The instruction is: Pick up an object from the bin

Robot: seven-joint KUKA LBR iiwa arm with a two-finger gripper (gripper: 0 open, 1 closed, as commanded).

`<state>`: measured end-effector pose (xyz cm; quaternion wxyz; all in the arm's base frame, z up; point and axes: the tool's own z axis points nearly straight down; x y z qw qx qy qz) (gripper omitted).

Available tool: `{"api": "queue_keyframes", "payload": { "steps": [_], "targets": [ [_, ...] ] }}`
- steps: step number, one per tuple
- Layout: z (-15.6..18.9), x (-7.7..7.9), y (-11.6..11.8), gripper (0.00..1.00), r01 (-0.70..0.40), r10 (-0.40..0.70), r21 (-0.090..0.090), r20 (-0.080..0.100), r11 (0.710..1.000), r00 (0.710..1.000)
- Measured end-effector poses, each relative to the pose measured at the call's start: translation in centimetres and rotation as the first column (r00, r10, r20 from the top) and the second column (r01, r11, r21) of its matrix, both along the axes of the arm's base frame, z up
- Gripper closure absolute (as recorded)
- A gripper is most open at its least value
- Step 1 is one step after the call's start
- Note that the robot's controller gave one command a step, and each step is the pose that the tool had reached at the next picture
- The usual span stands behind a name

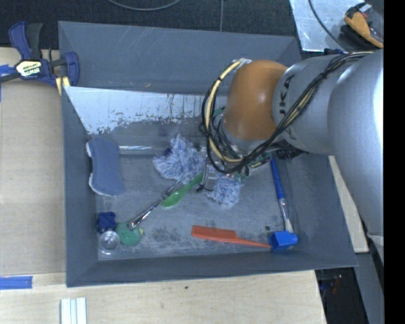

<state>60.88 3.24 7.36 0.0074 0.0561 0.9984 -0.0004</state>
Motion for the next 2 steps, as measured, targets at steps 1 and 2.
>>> {"api": "queue_keyframes", "payload": {
  "steps": [1, 2],
  "targets": [
    [0.00, 0.00, 0.00, 1.00, 0.000, 0.000, 0.000, 0.000, 1.000, 1.000],
    [0.79, -0.01, -0.01, 1.00, -0.001, 0.001, 0.000, 0.002, 1.000, 1.000]
  ]
}}
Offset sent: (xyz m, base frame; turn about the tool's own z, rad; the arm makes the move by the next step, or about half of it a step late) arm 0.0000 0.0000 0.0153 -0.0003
